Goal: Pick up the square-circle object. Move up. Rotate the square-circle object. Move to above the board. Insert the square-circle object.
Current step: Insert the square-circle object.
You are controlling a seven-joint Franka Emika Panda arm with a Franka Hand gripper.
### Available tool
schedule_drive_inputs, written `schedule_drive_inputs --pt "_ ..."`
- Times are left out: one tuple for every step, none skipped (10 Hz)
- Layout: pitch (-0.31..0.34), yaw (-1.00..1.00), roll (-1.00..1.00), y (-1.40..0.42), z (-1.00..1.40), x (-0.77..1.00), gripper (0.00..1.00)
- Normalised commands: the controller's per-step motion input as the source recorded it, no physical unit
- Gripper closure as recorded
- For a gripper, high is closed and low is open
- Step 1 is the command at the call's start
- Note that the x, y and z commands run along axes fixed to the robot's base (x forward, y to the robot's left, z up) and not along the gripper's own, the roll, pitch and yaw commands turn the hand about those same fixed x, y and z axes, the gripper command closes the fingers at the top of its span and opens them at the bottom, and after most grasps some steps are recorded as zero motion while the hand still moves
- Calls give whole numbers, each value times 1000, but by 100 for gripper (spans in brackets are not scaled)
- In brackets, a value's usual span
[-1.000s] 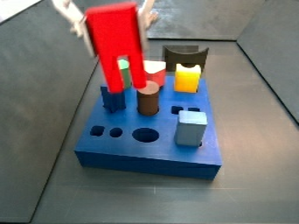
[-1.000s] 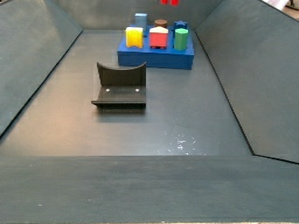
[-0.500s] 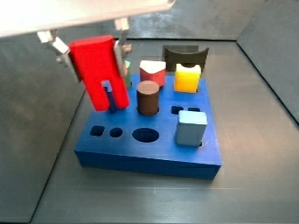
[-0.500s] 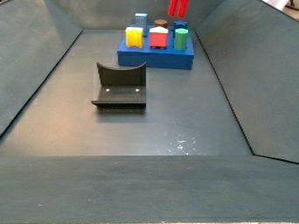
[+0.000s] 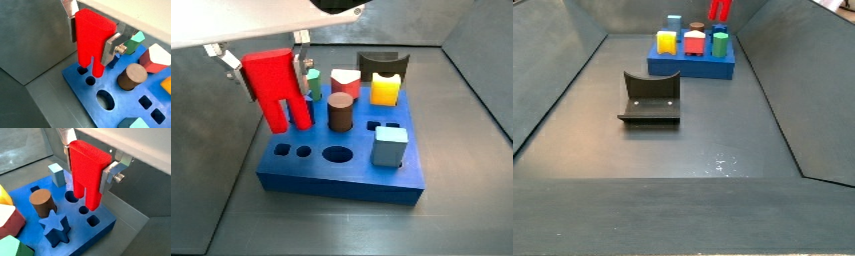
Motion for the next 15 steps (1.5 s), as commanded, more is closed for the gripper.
schedule_drive_inputs --pt "313 0 500 -131 0 111 100" --pt "349 0 500 -149 0 163 100" --pt "43 0 56 -54 0 46 100" --pt "-10 0 0 -9 0 0 100" --pt "-79 0 0 -31 -149 0 100" --pt "-30 -360 66 -26 -329 500 100" --pt "0 -451 64 0 -243 483 100" --pt "0 -89 0 0 -83 20 100" --pt "-11 0 0 0 -29 0 100" --pt "-51 0 67 0 -194 -14 100" --pt "-99 40 116 -40 -343 -9 100" --pt "-24 0 46 0 -123 0 100" --pt "0 0 13 0 -40 0 100" --pt "0 0 41 -54 -83 51 100" --pt "0 -97 70 -131 -149 523 100"
